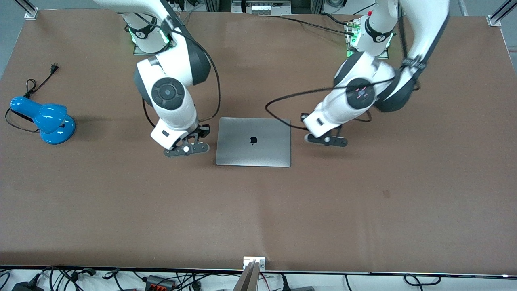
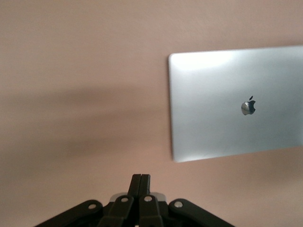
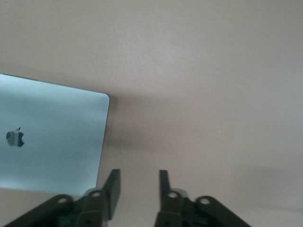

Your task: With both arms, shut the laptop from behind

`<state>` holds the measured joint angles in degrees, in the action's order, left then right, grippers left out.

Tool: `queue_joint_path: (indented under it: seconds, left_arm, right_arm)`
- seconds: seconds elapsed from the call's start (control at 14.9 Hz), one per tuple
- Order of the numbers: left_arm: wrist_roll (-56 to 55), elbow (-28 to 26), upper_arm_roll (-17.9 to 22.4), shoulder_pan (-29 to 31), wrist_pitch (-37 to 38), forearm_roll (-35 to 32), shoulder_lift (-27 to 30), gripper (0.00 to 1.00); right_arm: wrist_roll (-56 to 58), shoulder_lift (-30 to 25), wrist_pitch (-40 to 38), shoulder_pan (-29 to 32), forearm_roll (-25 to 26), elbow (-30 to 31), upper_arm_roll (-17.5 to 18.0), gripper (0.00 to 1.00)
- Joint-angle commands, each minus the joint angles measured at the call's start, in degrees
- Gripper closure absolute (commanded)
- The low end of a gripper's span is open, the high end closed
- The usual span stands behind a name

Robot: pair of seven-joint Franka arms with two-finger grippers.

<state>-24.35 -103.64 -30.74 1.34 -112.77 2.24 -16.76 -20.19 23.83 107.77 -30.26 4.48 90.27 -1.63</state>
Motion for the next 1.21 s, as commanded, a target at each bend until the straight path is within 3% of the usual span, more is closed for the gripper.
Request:
queue_joint_path:
  seconds: [0.0,0.2,0.4,0.54,0.81,1.01,1.14]
  left_arm:
    - [-0.8,-1.8,-0.9,3.3,3.2,-0.6,8.2,1.00]
    - [-0.2,-1.5,-1.1,7.6,9.0,2.7,13.0,1.00]
    - [9.6,-1.5,-0.9,14.0,12.2,7.8,17.1,1.00]
    - [10.6,-1.5,-0.6,15.4,14.2,8.3,18.9,1.00]
    - [10.7,0.2,-0.2,16.1,16.5,8.3,19.6,1.00]
    - [10.9,5.3,0.0,16.9,21.8,8.2,19.4,1.00]
    - [11.2,5.9,0.1,16.9,22.8,7.5,19.6,1.00]
  right_arm:
    - [2.1,-0.4,-5.7,1.8,-1.3,-3.3,0.3,0.00]
    - [4.9,-0.4,-14.1,3.5,-1.2,-7.6,-0.1,0.00]
    - [11.9,-1.2,-19.9,9.7,-5.2,-11.3,-0.1,0.00]
    - [16.3,-3.3,-24.7,14.4,-6.5,-11.7,0.3,0.00]
    - [17.9,-6.6,-27.3,17.9,-4.9,-11.8,-0.1,0.00]
    - [23.1,-9.3,-32.2,18.5,1.8,-11.7,-0.4,0.00]
    - [25.0,-11.4,-31.6,22.2,0.8,-11.3,-0.4,0.00]
